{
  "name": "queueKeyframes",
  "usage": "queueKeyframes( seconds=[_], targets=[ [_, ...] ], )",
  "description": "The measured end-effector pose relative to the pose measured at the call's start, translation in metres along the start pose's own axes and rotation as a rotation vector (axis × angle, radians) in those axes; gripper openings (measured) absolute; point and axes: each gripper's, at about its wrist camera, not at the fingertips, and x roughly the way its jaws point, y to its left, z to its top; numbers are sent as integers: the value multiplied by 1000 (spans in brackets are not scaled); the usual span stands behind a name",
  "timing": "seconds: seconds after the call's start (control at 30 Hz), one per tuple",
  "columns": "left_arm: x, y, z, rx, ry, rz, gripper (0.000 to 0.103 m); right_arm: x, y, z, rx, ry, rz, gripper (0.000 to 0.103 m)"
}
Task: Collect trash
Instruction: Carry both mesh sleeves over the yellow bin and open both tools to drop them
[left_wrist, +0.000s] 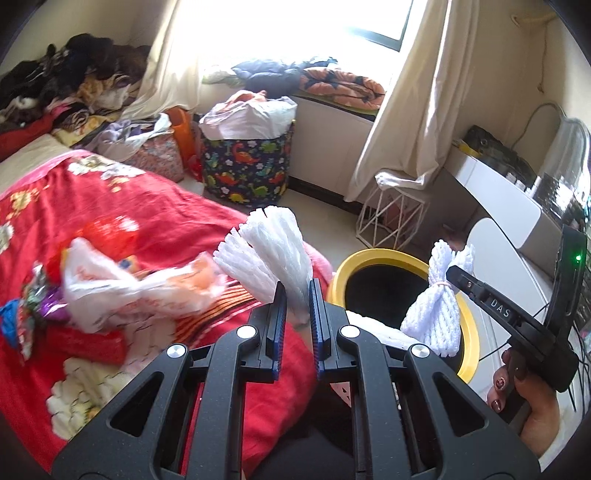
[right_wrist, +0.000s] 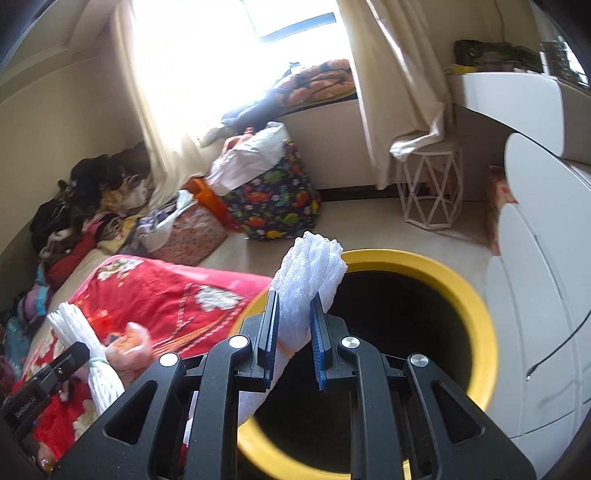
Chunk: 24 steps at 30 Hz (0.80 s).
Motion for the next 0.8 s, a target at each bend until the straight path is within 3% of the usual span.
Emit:
queueKeyframes(
  seconds=[0.63,0.8],
  targets=[
    [73,-71,9,94,70,-59,8,13,-70,-6,108,47,-109,16],
    [90,-86,7,113,101,-81,11,11,-85,-5,149,44,-95,25]
  ],
)
